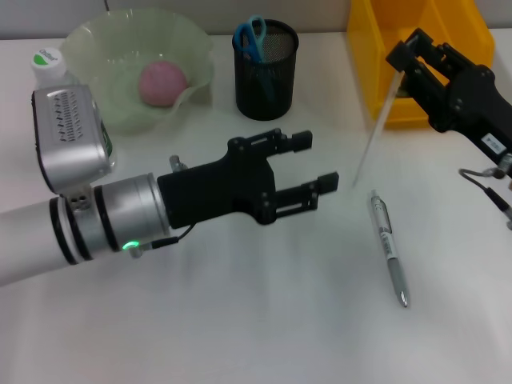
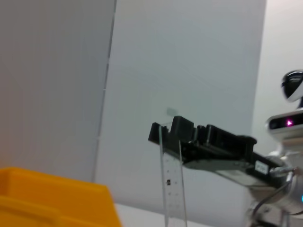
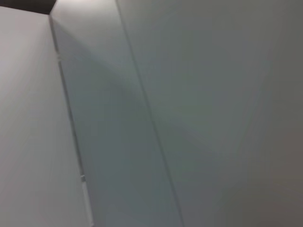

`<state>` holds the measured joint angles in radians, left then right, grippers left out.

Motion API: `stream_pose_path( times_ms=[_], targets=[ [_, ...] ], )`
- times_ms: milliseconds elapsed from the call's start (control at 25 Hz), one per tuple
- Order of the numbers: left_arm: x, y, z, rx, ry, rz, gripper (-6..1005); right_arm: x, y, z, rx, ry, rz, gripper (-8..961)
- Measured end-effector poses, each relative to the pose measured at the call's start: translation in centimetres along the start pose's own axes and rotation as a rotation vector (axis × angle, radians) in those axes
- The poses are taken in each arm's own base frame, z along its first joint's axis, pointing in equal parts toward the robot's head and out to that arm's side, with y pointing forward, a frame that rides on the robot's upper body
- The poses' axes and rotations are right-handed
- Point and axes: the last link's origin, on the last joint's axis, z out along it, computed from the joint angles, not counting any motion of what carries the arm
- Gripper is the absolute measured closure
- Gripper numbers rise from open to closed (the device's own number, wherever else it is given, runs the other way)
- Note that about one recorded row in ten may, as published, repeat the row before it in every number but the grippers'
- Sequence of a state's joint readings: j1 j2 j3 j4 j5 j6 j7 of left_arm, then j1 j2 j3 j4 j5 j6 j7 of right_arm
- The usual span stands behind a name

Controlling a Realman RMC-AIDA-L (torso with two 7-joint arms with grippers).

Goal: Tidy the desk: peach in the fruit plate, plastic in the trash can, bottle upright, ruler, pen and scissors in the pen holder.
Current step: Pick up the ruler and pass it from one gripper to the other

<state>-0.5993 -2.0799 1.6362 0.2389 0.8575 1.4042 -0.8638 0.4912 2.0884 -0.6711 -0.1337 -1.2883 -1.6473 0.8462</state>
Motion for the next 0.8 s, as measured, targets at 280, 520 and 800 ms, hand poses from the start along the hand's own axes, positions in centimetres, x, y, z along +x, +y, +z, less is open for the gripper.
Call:
stream_pose_path(
  times_ms=[280,520,800],
  targets=[
    [-0.9,0.4,2.0,0.095,-0.038,0.12,291,0.9,0.0,1.2,0.119,-0.062,-0.069,557],
    [-0.7,0.3,2.4,0.137,-0.023,0.16,291,1.3,0.2,2.3,0.153,-0.073,-0.123,556],
    [-0.1,-0.4,3.2,0.165,-0.016,0.14,291,1.5,0.2,2.9,0.175,-0.069,-0.15,554]
  ],
)
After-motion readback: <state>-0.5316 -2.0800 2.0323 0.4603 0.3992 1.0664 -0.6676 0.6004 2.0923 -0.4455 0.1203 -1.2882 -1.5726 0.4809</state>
